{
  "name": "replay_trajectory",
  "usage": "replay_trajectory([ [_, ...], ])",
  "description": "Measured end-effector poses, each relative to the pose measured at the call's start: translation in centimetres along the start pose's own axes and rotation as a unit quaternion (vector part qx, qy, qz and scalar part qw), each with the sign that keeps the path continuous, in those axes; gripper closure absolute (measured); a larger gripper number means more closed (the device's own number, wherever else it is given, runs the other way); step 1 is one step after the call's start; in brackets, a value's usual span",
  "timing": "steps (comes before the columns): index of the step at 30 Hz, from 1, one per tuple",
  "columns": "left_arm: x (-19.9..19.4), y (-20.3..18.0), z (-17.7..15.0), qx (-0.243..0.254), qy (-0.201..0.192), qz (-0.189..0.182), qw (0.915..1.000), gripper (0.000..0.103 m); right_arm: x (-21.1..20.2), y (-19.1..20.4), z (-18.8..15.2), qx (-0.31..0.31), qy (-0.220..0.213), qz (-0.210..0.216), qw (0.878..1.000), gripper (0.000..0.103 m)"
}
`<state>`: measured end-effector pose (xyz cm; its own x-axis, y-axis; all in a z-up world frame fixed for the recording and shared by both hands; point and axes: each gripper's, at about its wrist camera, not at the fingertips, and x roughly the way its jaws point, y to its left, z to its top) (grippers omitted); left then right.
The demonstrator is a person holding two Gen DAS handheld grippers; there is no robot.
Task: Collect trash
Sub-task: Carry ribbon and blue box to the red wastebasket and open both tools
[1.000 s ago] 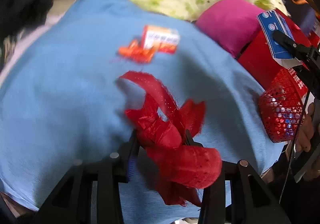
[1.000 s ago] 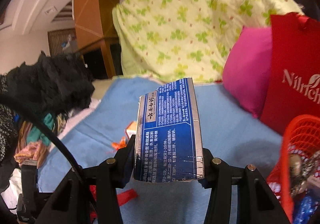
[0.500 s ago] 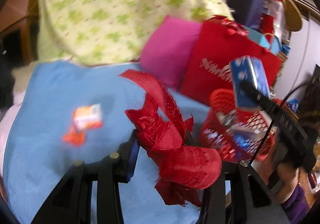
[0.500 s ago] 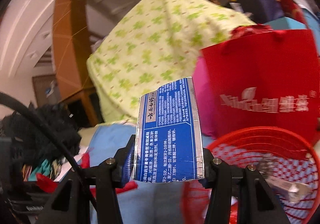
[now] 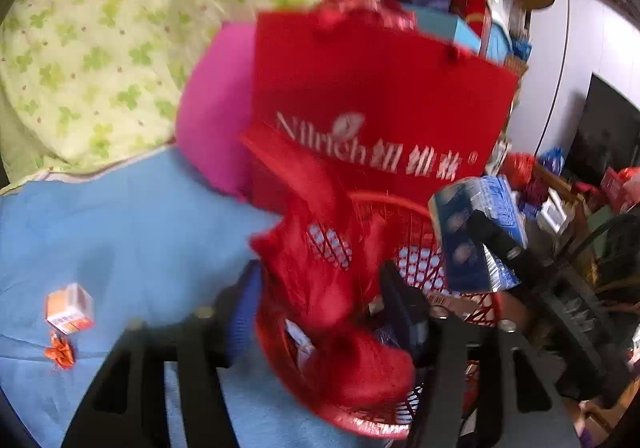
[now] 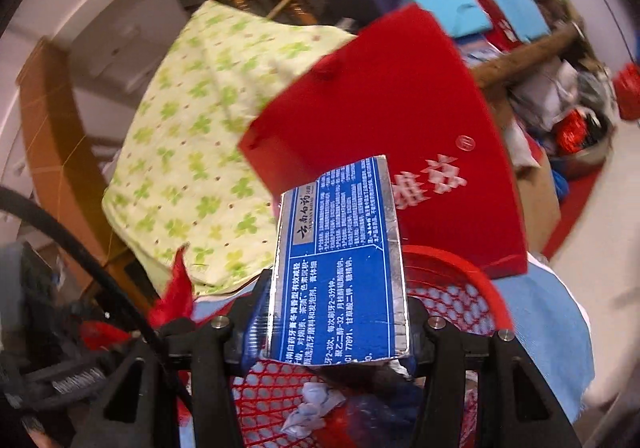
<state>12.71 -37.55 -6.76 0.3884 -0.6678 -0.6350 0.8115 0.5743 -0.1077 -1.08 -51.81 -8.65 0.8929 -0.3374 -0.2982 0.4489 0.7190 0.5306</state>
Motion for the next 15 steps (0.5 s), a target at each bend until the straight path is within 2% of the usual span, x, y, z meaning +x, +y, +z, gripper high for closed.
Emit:
replay_trajectory([
  [3,1.1,0.0,-0.9,-0.006,0.026,0.002,0.9996,0.039,-0.5,-1.5,-0.1,0.03,0.002,-0.004,1.0,0.031],
  [7,-0.3,0.6,-2.1,-0.004,0.025,0.016,0.9996,0.039,-0.3,-1.5,0.0,0.029,0.007,0.009,1.0,0.031],
  [11,-2.9,1.6,-3.0,0.014,0.01,0.08,0.9966,0.036,-0.6,0.0,-0.1,0.006,-0.009,0.015,1.0,0.031],
  [15,-6.4,3.3,-3.9,0.037,-0.018,0.172,0.9842,0.028,-0.7,1.9,-0.4,-0.014,-0.019,0.027,0.999,0.031],
])
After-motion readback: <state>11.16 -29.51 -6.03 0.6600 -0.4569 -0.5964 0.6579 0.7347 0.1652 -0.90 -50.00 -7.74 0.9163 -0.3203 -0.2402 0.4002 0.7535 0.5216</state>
